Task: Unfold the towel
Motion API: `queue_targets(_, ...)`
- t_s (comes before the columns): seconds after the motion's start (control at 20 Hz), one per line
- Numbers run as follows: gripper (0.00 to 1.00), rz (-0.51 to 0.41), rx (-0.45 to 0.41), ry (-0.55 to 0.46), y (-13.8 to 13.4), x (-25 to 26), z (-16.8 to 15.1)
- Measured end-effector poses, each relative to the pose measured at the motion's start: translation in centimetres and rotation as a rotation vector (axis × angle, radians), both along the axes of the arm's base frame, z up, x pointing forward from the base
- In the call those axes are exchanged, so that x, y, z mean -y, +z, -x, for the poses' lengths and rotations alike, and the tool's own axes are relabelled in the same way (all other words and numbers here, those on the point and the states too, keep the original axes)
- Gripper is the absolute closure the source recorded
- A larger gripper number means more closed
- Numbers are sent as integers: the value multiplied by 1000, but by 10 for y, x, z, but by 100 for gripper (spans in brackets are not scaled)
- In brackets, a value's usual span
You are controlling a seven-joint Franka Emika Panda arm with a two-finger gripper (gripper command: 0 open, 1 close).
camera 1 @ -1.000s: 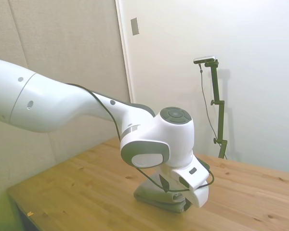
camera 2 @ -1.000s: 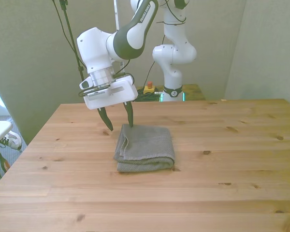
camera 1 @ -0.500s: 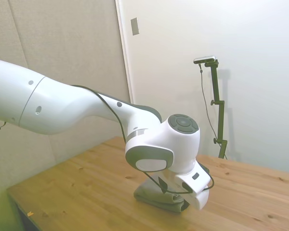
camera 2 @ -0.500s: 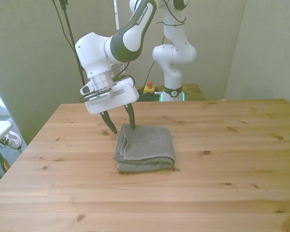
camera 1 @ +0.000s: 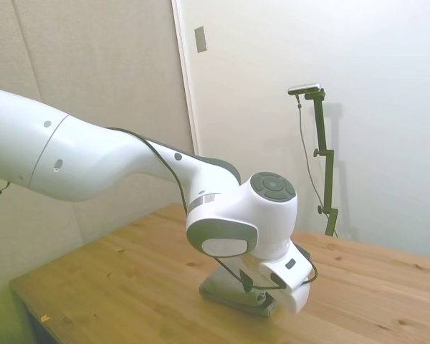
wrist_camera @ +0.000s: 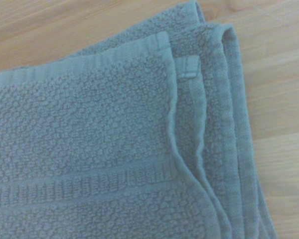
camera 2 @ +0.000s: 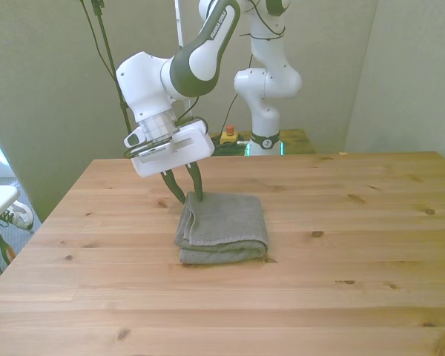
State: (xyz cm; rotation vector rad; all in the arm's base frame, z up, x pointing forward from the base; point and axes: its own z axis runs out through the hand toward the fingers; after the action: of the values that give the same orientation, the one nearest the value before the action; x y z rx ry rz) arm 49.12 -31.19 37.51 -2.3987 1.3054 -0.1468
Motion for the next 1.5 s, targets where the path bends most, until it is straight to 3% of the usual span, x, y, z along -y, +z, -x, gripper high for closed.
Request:
queue_targets(0.4, 100, -4, -1, 3, 0, 1, 0)
queue_targets(0.7, 100, -7, 61, 49, 49, -15, -5)
queue_targets(1.0, 100, 9, 114, 165, 98, -107, -42)
queue_targets(1.3, 100, 60, 109, 304, 107, -238, -78)
queue_targets(1.35, 0, 71, 109, 329, 104, -259, -80)
queue_targets(1.5, 0, 126, 103, 383, 86, -304, -78)
